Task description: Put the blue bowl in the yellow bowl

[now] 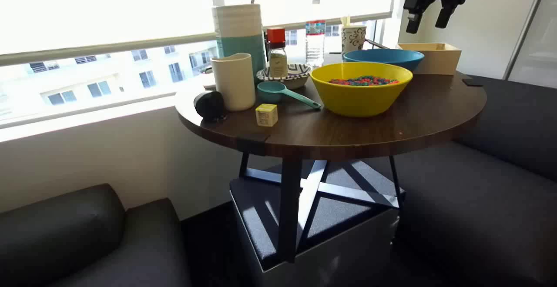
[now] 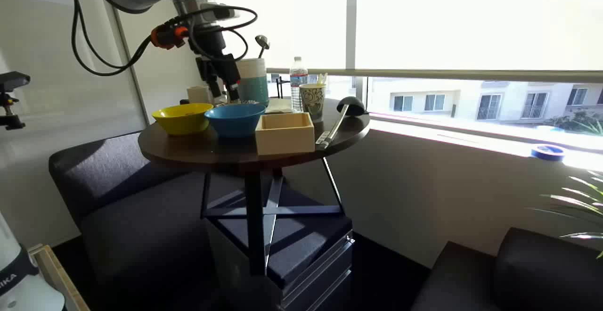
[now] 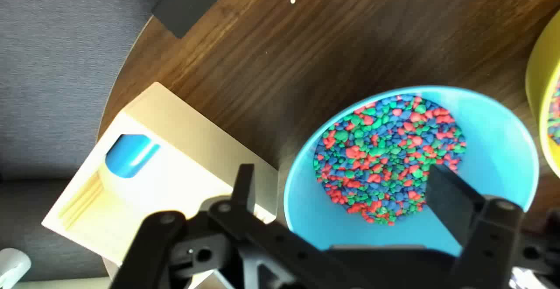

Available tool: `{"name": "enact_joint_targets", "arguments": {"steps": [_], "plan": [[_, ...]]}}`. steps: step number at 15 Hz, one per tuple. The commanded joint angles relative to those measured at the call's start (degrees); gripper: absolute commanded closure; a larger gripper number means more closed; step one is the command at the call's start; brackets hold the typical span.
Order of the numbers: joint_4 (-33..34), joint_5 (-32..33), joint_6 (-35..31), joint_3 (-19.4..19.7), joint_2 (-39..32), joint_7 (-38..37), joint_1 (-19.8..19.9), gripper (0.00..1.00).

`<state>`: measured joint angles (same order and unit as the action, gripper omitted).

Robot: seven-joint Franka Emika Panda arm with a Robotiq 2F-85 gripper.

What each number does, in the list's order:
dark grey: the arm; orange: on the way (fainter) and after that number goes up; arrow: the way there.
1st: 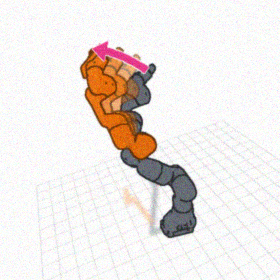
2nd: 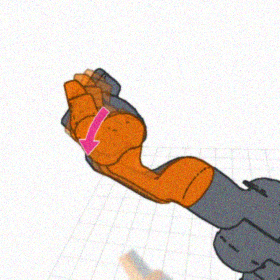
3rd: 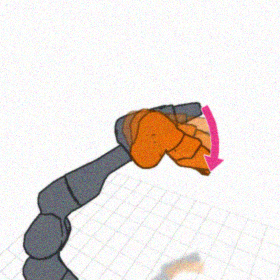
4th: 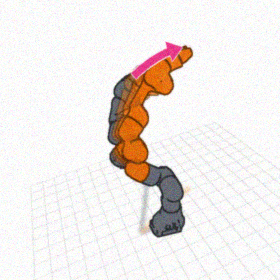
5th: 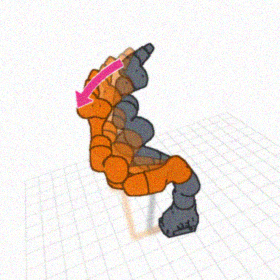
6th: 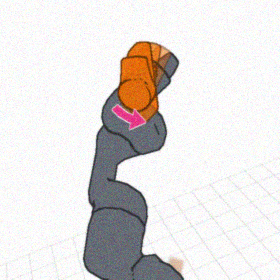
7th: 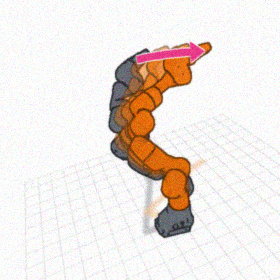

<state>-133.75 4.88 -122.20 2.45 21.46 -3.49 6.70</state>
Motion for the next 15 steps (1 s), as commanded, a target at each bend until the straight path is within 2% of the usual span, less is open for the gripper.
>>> {"name": "enact_joint_targets", "arguments": {"steps": [1, 6, 10, 15], "plan": [[0.13, 0.14, 0.18, 0.36, -0.02, -0.09, -0.39, 0.00], [0.13, 0.14, 0.18, 0.36, -0.02, -0.09, -0.39, 0.00], [-0.71, -4.50, -2.35, 0.77, -1.12, -2.19, -1.19, 0.00], [-3.06, -8.42, -3.00, 0.61, -1.28, -9.88, -0.03, 0.00]]}}
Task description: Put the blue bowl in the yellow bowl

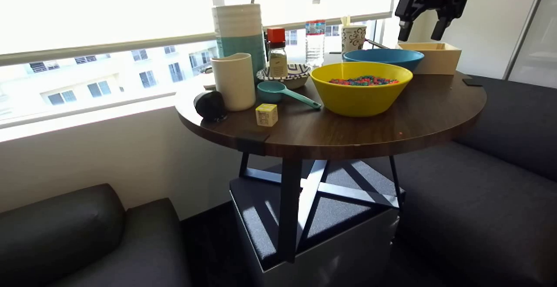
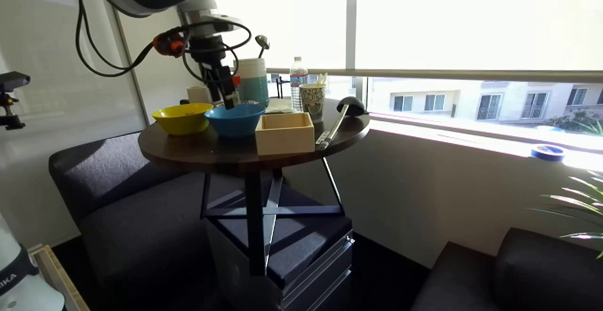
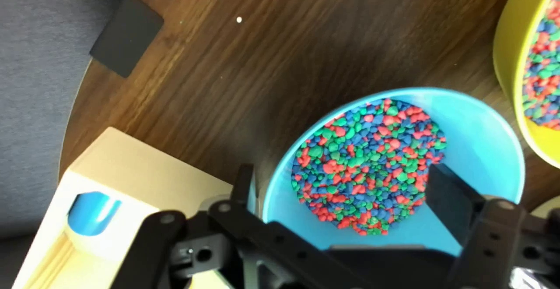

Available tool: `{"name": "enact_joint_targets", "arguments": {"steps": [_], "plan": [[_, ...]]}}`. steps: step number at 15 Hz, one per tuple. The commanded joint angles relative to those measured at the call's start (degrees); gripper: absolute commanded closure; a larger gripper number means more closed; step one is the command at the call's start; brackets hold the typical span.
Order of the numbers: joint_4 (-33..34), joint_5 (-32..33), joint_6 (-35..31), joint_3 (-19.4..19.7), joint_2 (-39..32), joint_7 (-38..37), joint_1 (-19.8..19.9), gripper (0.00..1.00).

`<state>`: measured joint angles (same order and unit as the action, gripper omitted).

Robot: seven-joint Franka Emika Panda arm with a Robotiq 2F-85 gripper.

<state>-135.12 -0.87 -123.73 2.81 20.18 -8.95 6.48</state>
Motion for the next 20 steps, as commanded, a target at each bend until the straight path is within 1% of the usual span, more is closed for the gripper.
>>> {"name": "enact_joint_targets", "arguments": {"steps": [1, 4, 6, 9, 12, 15, 17, 18, 20], "plan": [[-2.31, -3.15, -1.56, 0.37, 0.18, -5.31, 0.33, 0.00], [-4.29, -4.36, -2.80, 0.95, 0.70, -7.62, 0.78, 0.00], [-5.15, -4.93, -5.35, 1.38, 0.44, -8.92, 1.18, 0.00], [-5.33, -4.61, -9.25, 1.79, -0.76, -10.57, 2.18, 0.00], [-4.76, -5.24, -11.08, 2.68, -1.97, -9.99, 2.51, 0.00], [-3.81, -7.07, -12.32, 3.92, -3.77, -8.13, 2.06, 0.12], [-2.85, -8.57, -12.36, 4.39, -5.23, -7.20, 1.77, 0.36], [-2.36, -9.19, -12.34, 4.53, -5.90, -6.81, 1.70, 0.37], [-1.57, -10.43, -12.35, 4.75, -6.91, -6.00, 1.57, 0.52]]}}
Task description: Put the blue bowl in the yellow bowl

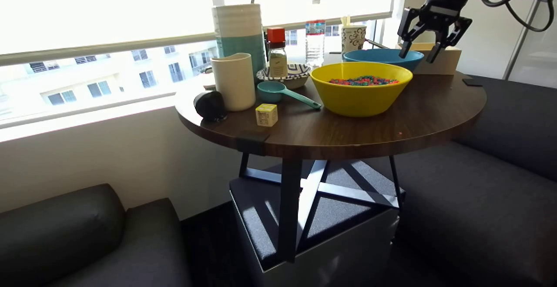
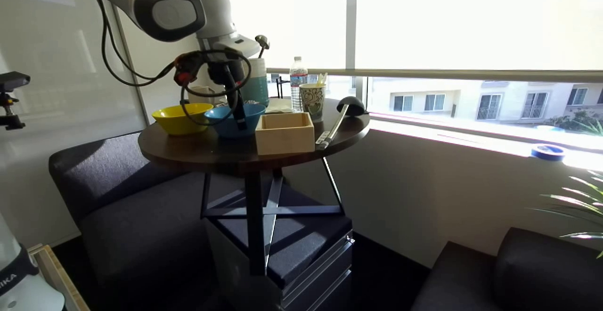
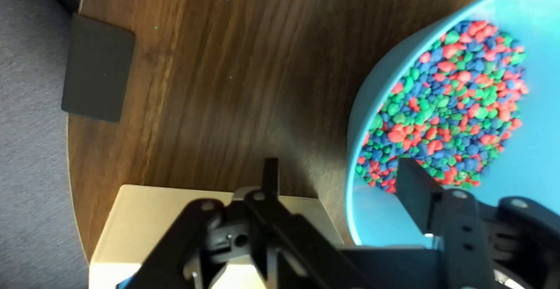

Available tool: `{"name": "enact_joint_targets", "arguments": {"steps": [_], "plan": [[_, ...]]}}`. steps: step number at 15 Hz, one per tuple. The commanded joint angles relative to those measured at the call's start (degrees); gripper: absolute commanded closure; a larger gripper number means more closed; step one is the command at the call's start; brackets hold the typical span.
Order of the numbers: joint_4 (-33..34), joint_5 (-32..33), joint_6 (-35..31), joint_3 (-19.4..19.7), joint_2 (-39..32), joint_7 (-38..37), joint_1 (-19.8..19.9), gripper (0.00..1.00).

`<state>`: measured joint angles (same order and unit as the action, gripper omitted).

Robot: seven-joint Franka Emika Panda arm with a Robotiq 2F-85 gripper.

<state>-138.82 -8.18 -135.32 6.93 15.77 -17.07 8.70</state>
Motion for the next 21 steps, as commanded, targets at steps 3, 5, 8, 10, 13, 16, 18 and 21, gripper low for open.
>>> {"name": "enact_joint_targets", "arguments": {"steps": [3, 5, 8, 10, 13, 16, 18, 21], "plan": [[2.97, -5.75, -1.61, 1.09, -3.87, 4.57, -1.00, 0.73], [3.12, -7.97, -2.53, 1.62, -4.60, 6.99, -1.20, 0.87], [2.65, -12.62, -4.77, 2.82, -5.63, 12.61, -1.76, 1.00], [2.28, -15.81, -6.03, 3.37, -5.74, 16.77, -2.24, 0.99], [1.96, -19.24, -7.28, 3.78, -5.62, 21.40, -2.72, 0.99], [1.54, -20.47, -8.07, 3.63, -5.05, 24.45, -2.90, 0.99], [1.27, -20.65, -8.60, 3.53, -4.61, 25.69, -3.06, 0.99], [0.84, -20.72, -9.37, 3.52, -3.98, 27.01, -3.38, 0.99]]}}
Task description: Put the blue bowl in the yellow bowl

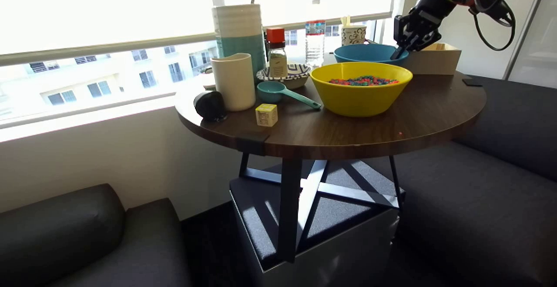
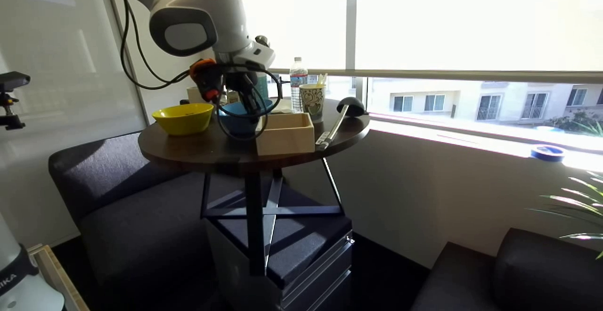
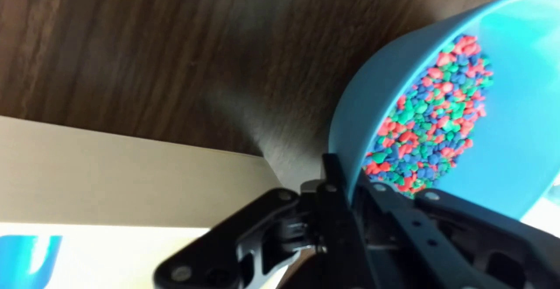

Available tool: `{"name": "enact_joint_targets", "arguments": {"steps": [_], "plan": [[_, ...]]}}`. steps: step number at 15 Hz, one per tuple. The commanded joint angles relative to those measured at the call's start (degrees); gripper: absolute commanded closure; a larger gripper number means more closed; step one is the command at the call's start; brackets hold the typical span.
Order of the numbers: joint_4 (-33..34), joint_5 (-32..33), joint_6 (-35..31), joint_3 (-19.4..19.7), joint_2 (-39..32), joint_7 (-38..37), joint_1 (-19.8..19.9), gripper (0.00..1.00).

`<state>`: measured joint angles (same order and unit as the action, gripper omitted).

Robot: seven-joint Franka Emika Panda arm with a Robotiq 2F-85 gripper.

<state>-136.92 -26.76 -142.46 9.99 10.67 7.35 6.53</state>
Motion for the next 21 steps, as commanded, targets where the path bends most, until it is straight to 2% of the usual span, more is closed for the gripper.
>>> {"name": "enact_joint_targets", "arguments": {"steps": [1, 15, 21], "plan": [[-1.23, -2.62, -2.65, 0.57, 1.44, 3.55, -1.42, 0.99], [-2.12, -9.13, 0.20, 3.02, 6.26, 10.95, -2.32, 0.99], [-1.89, -6.49, 3.24, 3.77, 10.03, 8.45, -1.46, 0.99]]}}
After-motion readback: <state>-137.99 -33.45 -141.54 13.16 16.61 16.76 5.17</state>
